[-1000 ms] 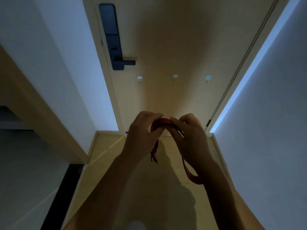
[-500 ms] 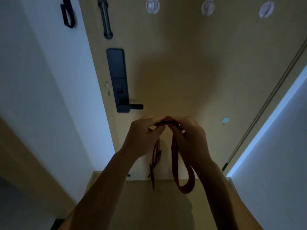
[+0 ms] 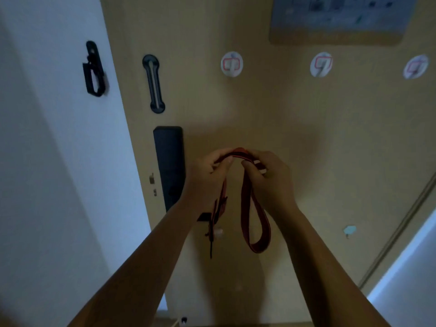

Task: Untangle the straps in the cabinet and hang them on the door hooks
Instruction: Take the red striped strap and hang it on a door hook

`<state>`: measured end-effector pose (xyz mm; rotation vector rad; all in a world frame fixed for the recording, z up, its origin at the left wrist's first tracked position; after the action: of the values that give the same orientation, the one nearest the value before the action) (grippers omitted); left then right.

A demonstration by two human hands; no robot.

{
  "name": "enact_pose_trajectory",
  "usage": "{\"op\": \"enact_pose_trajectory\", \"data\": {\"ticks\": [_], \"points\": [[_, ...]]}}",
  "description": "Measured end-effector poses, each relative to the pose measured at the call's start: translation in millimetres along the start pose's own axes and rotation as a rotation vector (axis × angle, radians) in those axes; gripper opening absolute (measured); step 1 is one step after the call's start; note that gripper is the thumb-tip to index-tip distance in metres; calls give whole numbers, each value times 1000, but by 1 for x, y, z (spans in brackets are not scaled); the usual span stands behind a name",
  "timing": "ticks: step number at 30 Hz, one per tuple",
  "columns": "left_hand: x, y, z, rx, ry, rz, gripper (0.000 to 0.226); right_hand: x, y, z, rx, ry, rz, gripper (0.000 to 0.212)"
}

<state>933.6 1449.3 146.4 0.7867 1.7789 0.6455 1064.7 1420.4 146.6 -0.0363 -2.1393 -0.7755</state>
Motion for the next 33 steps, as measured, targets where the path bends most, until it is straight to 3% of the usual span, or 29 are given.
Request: {"op": "enact_pose_trajectory", "data": {"ticks": [14, 23, 28, 33], "points": [[28, 158, 10, -192, -61, 119, 25, 29, 165, 12, -162, 166, -194, 23], [36, 210, 11, -344, 40, 233, 27, 42, 212, 15, -198, 276, -266, 23], [43, 221, 11, -303, 122, 181, 33, 29, 223, 24, -188, 254, -276, 28], [47, 223, 11, -305, 116, 15, 28, 15, 218, 28, -114, 263, -220, 23]]}}
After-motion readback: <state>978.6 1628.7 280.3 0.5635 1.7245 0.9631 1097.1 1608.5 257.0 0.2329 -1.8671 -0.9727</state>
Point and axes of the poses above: each hand's wrist, its own y-axis towards the middle knuckle, its own z-axis out of the palm, x = y × z, the point moved 1 cm from there along y, towards the middle knuckle, and after that the axes turned 8 degrees about z, right-handed, at the moved point
